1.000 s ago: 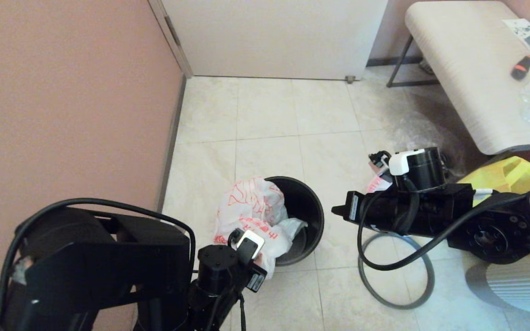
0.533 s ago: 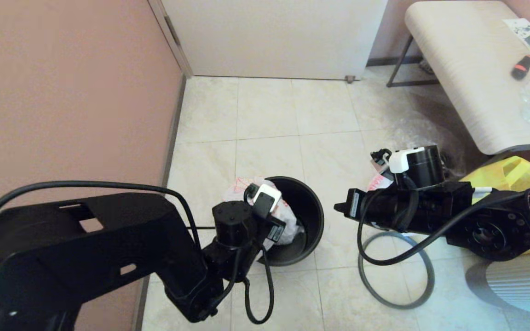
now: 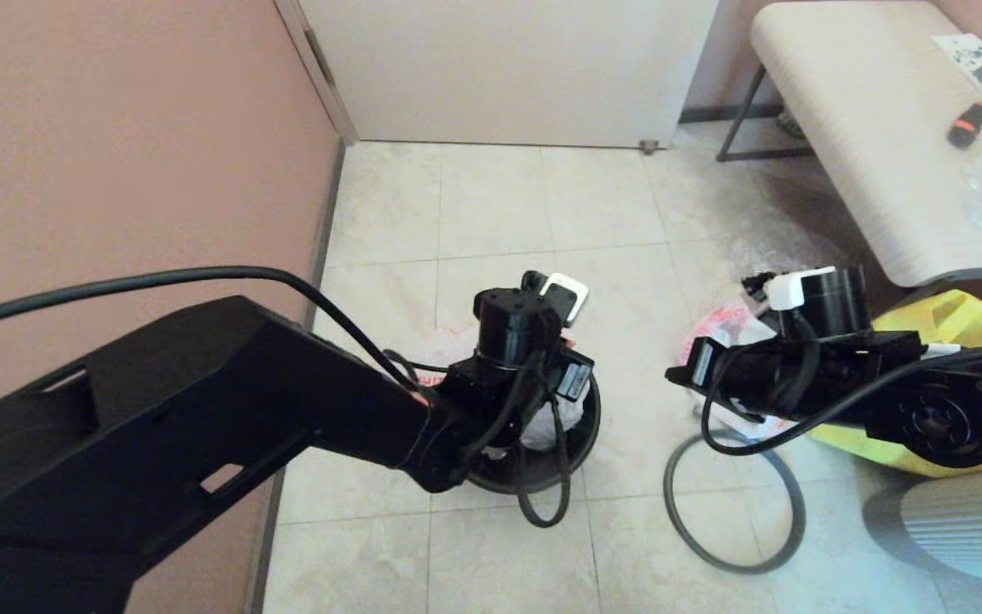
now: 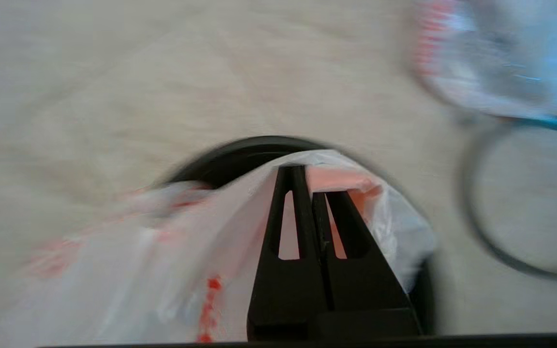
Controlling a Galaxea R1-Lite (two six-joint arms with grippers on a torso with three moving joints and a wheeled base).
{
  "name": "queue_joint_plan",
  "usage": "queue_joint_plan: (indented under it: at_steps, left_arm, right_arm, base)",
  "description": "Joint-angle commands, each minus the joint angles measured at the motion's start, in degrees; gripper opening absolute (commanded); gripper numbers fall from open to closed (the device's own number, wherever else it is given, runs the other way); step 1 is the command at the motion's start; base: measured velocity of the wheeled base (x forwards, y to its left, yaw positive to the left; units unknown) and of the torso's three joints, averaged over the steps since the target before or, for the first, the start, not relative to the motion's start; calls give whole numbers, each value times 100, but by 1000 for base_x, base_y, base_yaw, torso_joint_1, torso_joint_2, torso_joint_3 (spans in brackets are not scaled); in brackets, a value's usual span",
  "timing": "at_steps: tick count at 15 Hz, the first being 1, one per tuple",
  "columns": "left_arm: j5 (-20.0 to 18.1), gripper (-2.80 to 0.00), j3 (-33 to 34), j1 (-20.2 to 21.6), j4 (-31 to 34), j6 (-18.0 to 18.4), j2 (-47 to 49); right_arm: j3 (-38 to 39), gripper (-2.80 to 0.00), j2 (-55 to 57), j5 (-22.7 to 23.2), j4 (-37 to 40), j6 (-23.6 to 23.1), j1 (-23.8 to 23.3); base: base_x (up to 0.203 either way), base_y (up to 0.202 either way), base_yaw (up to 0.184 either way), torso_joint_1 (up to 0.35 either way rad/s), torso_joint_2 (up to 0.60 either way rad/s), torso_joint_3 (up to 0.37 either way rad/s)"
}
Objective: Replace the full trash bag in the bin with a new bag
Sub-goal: Put the new garbage bag on the trash can
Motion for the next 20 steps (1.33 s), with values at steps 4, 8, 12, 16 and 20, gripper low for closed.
queue_joint_plan:
  at_steps: [4,8,12,16,20]
  left_arm:
    - [-109,-280,-1263,-67,1144,-129,741]
    - [-100,-280,-2708,-67,2030,-131,1261]
    - [-109,0,-3534,-393,2809,-236,1575]
    - [-101,0,-3289,-453,2855,-575,1521]
    - [-127,0,-2257,-502,2834,-925,486]
  right_arm:
    - [240,-280,-202,79,-46,198,-651]
    - [158,-280,-399,252,-65,284,-926]
    - [-80,-280,-447,265,-35,293,-1178]
    - [-101,-280,-474,265,-21,293,-1191]
    - [-24,-280,-522,233,152,280,-942]
  base:
    - [0,0,0,0,0,0]
    - [0,0,0,0,0,0]
    - [0,0,0,0,0,0]
    - [0,0,0,0,0,0]
    - [0,0,0,0,0,0]
